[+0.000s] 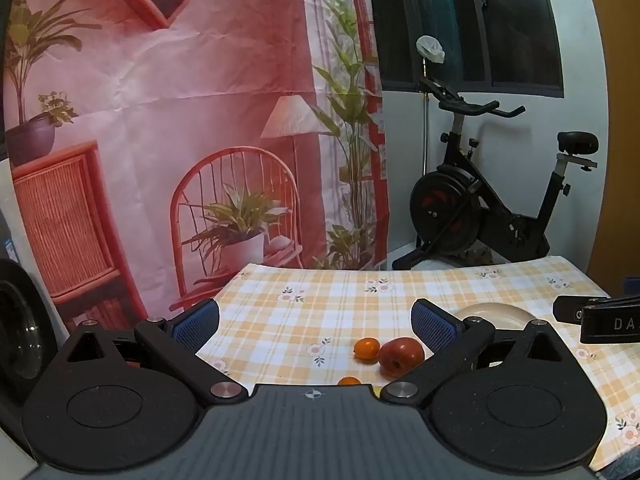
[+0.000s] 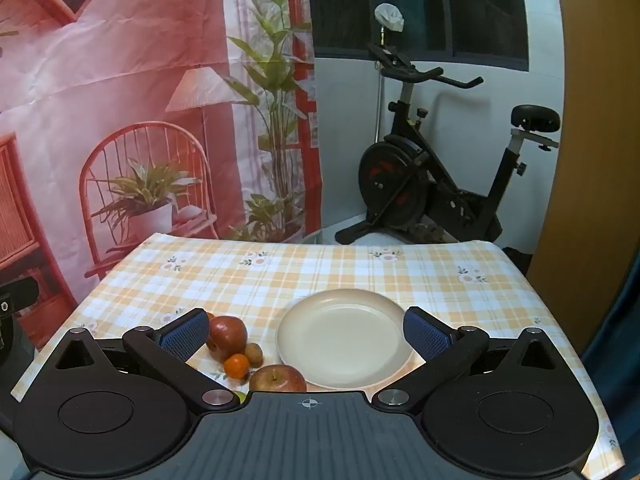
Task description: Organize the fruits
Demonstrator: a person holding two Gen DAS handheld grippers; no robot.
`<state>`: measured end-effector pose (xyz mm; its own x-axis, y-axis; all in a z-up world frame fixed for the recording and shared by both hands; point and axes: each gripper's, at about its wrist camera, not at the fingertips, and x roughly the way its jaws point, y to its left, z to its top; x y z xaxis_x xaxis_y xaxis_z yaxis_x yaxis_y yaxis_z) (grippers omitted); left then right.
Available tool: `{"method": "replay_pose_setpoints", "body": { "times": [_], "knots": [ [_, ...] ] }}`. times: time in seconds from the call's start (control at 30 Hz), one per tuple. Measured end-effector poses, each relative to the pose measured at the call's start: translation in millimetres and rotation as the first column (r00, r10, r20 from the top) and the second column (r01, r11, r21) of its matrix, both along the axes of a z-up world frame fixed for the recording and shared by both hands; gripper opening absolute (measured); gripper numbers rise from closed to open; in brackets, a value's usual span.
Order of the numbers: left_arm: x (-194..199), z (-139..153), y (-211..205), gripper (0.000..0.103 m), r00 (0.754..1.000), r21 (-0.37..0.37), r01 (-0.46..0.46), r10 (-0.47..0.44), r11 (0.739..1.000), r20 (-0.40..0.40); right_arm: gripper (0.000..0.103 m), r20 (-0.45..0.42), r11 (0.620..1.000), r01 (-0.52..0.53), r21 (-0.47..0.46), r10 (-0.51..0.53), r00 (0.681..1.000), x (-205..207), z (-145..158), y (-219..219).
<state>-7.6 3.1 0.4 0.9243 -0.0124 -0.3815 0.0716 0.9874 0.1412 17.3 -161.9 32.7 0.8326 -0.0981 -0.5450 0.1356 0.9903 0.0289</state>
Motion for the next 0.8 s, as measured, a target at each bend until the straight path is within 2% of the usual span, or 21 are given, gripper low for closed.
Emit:
{"method": "replay_pose_setpoints", "body": {
  "times": [0.8],
  "knots": [
    [-6.2,0.1,1.2,0.103,1.0,-0.009,0.009,-0.009,1.0,0.016,0.103,0.006,1.0,0.001,-0.001,-0.001,1.0,-1.7,0.4,0.5]
  ]
}}
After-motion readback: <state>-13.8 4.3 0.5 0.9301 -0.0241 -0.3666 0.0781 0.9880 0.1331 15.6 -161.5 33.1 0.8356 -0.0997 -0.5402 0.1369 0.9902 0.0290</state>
